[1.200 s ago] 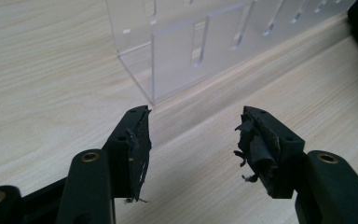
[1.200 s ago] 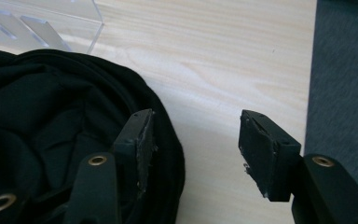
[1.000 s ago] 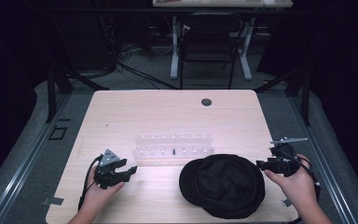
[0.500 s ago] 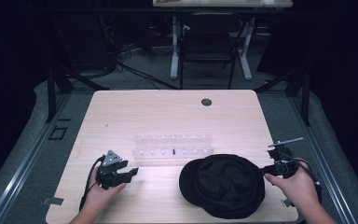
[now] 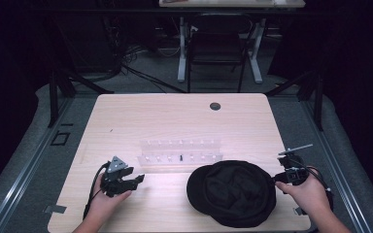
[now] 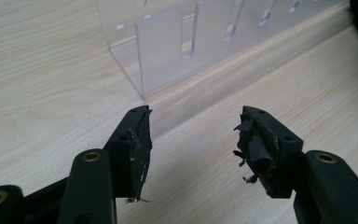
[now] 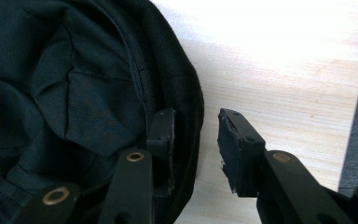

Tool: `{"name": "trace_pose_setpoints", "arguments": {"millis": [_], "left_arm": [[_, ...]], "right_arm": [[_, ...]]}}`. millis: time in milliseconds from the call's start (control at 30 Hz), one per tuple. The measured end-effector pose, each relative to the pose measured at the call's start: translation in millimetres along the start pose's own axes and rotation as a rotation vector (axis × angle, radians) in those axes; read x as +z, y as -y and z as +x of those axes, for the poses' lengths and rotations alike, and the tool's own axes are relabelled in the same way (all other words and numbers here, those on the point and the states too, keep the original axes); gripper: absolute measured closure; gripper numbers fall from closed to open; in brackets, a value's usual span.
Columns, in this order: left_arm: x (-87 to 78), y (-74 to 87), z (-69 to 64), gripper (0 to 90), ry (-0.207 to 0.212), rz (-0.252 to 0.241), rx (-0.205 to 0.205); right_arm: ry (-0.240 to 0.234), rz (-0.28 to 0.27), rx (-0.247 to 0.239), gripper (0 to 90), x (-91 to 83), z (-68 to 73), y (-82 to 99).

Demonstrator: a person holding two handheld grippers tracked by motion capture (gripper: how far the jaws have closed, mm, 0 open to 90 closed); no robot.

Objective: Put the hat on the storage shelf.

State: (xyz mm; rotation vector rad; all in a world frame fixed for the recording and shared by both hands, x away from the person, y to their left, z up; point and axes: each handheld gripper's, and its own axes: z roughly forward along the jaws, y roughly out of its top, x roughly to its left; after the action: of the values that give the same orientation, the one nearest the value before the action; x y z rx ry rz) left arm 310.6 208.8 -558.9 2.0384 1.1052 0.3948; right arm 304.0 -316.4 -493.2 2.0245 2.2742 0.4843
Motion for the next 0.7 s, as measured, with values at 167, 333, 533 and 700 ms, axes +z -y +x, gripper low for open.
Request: {"name": "trace_pose_setpoints", "arguments": {"millis": [167, 333, 533, 700], "left_arm": [[1.0, 0.3, -1.8, 43.7, -0.019, -0.007, 0.001], [0.8, -0.2, -1.1, 43.7, 0.004, 0.009, 0.002], [1.2, -0.1, -1.2, 43.7, 0.007, 0.013, 0.006], [1.8, 0.0, -1.7, 43.8, 0.005, 0.013, 0.004]], "right_arm": [[-0.023, 0.054, 0.016, 69.7, 7.4, -1.2, -3.4], [-0.05, 0.097, 0.062, 70.5, 14.0, -6.4, -6.4], [-0.119, 0.135, 0.11, 73.0, 21.6, -15.7, -7.3], [-0.141, 0.176, 0.106, 74.0, 26.7, -20.6, -7.6]]}}
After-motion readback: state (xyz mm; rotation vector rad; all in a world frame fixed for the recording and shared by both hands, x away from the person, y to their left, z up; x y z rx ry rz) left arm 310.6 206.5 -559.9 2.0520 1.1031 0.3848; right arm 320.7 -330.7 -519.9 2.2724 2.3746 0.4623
